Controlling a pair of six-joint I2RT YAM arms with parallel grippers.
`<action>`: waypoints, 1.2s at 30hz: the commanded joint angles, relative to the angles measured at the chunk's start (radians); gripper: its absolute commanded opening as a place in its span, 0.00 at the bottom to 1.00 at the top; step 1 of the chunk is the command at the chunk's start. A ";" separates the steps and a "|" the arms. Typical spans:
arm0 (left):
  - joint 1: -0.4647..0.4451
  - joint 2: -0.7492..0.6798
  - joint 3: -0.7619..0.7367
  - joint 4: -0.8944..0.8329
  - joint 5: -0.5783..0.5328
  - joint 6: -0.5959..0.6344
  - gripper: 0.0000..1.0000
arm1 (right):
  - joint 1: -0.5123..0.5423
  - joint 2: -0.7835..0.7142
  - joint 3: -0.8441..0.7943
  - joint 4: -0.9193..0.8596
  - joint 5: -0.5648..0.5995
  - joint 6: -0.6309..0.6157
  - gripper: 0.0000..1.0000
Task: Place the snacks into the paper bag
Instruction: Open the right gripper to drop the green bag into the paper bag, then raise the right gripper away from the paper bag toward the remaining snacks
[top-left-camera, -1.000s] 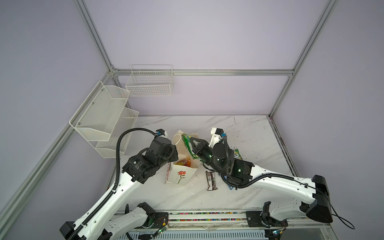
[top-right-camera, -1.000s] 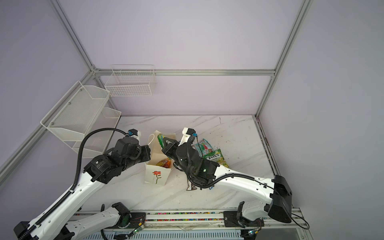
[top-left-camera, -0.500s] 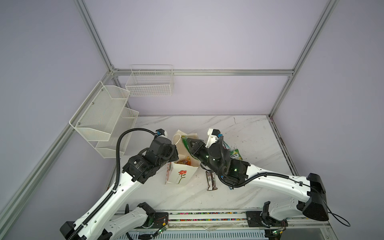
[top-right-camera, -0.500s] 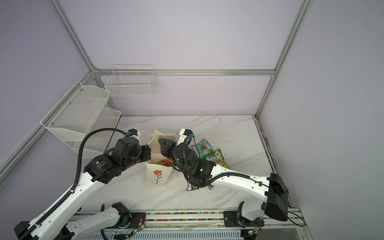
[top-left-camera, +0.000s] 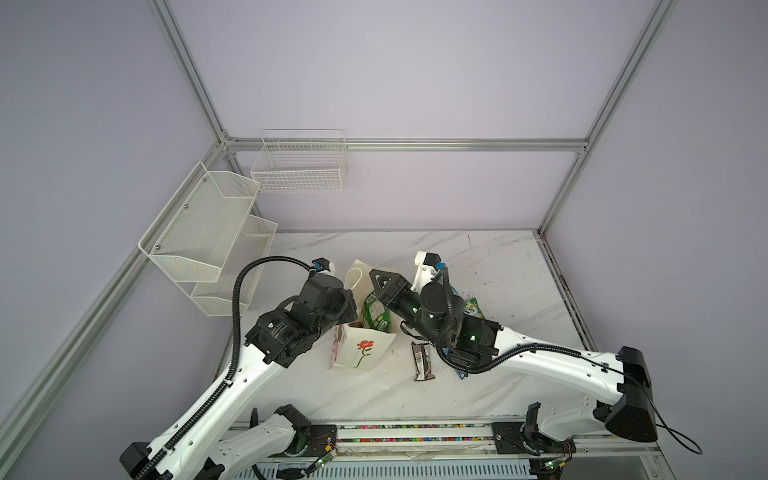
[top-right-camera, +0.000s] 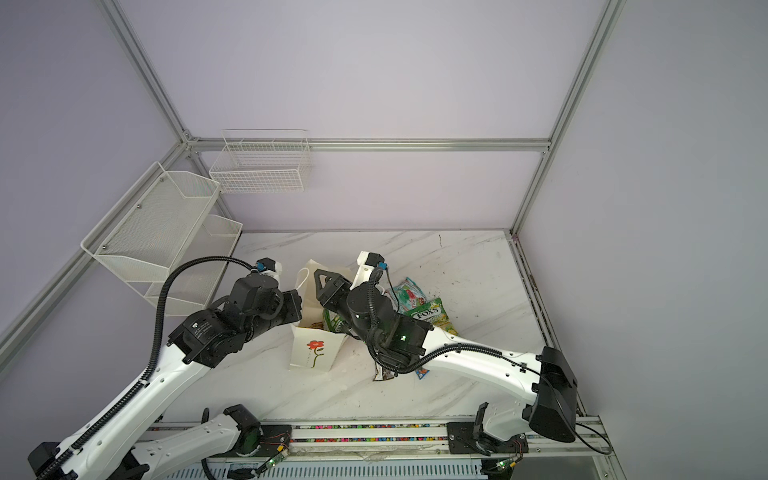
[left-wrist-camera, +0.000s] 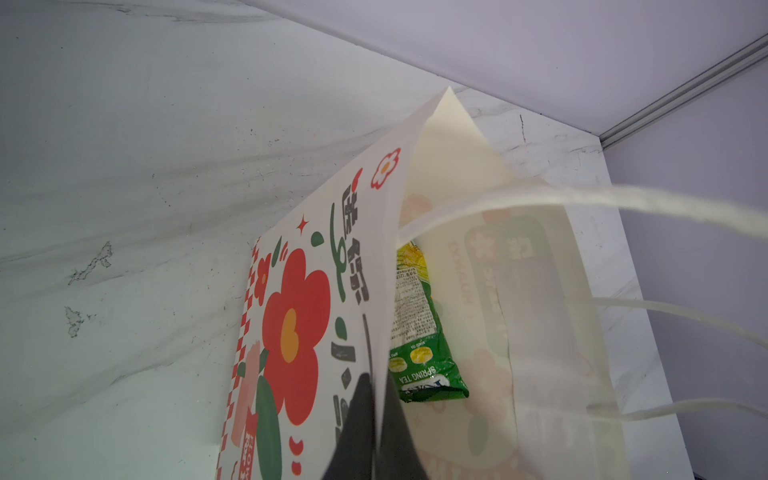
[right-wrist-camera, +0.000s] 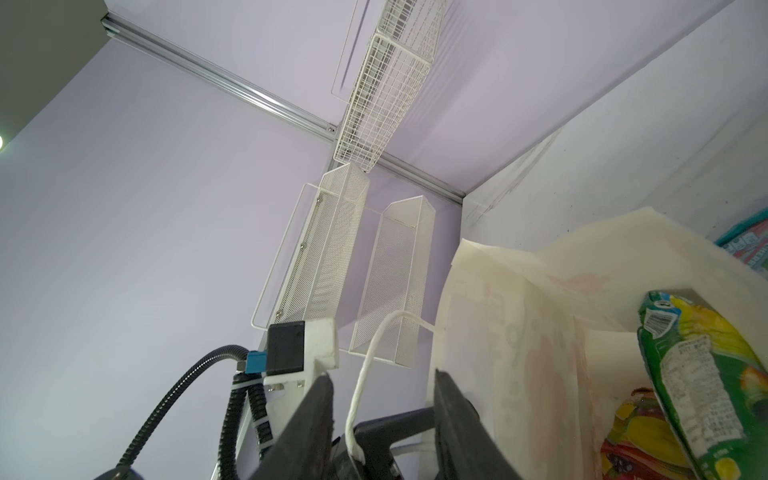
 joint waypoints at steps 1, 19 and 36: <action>-0.003 -0.021 -0.029 0.044 -0.022 -0.004 0.00 | 0.006 -0.034 0.029 0.012 -0.016 -0.056 0.44; -0.003 -0.041 -0.046 0.043 -0.041 0.007 0.00 | 0.006 -0.197 0.087 -0.289 0.113 -0.371 0.66; -0.003 -0.046 -0.031 0.026 -0.067 0.022 0.00 | -0.011 -0.244 0.112 -0.488 0.238 -0.406 0.87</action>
